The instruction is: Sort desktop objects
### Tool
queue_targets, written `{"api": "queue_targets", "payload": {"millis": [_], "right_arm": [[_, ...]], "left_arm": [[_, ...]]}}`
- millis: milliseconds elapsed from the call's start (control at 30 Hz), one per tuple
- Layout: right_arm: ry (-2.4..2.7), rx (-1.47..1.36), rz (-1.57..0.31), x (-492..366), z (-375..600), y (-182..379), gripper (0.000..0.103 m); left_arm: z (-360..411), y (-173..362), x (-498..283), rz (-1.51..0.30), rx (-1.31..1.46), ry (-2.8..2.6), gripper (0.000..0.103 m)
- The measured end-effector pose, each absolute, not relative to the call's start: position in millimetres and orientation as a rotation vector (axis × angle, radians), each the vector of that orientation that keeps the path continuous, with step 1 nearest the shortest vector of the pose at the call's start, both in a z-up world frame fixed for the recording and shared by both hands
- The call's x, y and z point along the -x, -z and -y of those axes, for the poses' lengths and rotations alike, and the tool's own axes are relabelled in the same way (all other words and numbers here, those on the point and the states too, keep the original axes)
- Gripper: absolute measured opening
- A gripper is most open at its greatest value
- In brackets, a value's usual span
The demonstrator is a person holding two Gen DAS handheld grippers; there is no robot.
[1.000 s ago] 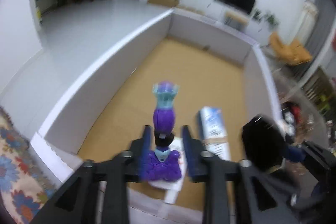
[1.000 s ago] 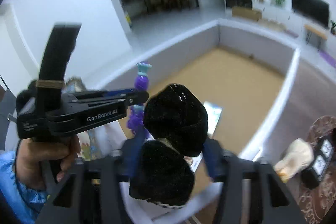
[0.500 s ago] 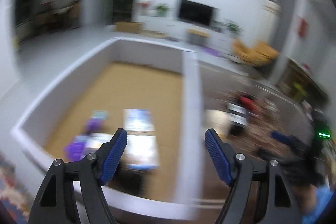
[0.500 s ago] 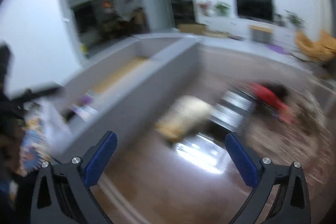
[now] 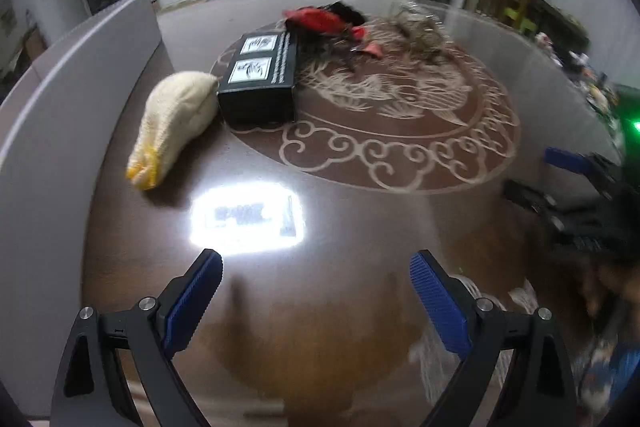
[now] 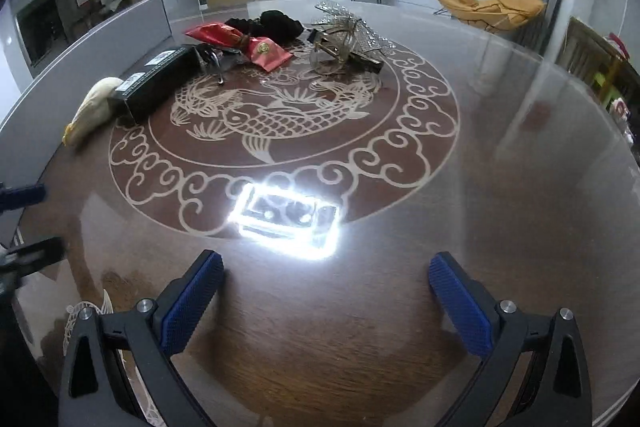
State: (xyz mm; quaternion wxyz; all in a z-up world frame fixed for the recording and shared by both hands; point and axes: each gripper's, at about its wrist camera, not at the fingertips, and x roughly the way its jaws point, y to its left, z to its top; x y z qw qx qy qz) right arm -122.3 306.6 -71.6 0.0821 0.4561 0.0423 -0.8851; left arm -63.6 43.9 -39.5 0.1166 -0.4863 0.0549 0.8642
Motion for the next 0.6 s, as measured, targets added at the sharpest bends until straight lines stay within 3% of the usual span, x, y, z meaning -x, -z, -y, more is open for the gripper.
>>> {"api": "queue_targets", "payload": {"millis": [133,200,600], "right_arm": [[2.655,-1.369,-0.14,125.0,-300.0,69.7,0.103],[2.654,-1.369,-0.14,124.7,-300.6,71.7,0.103],[2.654,-1.369,-0.14,123.7,-301.4,72.2,0.103]], "left_arm": [[-53.8,49.1,64.9,-0.159,1.414,-2.577,0.097],[-55.3,52.1,61.2,-0.168,1.38,-2.594,0.103],[-56.8,62.2,75.9,-0.156,1.353,-2.607,0.103]]}}
